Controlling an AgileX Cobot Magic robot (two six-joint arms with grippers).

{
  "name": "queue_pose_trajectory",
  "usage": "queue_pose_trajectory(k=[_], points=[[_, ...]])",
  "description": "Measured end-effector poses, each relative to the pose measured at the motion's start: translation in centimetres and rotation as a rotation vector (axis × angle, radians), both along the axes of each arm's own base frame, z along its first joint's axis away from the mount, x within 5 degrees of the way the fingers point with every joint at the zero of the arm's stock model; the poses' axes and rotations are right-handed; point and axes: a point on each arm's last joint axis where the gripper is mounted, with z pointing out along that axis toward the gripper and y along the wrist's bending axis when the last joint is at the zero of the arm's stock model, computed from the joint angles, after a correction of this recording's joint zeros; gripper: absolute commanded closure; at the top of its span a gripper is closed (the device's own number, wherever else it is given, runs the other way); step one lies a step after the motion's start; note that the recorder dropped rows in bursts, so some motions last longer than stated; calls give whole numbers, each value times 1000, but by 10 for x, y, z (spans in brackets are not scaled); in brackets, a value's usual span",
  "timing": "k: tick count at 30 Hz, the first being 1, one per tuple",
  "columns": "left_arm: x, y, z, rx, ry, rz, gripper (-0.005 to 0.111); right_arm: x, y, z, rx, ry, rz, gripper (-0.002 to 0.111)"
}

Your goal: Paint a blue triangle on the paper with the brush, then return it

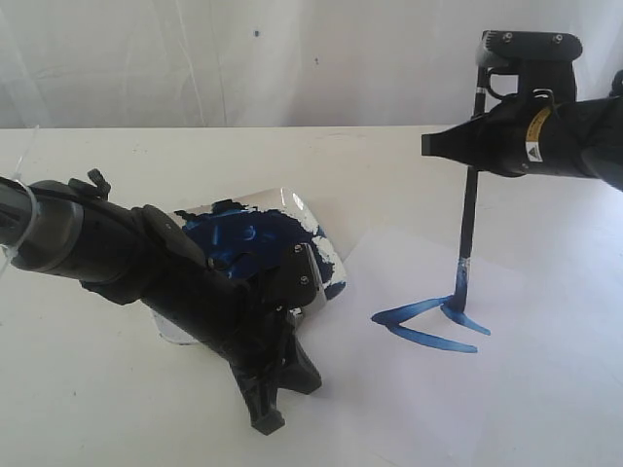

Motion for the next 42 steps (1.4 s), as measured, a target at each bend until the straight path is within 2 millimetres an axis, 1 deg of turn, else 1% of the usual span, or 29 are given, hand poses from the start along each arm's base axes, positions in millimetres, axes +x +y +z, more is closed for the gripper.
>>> queue_pose_trajectory(k=[8,13,19,23,30,37,42], points=[[0,0,0,0,0,0,107,-1,-5,-3,-35,37,-42,108],[0,0,0,0,0,0,107,-9,-8,0,-33,33,-45,108],[0,0,0,0,0,0,107,-16,-11,-8,-44,59,-46,108],[0,0,0,0,0,0,107,-21,-13,-9,-45,64,-45,108],[0,0,0,0,0,0,107,-30,-18,-5,-54,64,-58,108],[0,0,0,0,0,0,107,-33,-21,1,-62,58,-77,108],[0,0,0,0,0,0,107,-35,-22,-1,-65,63,-78,108]])
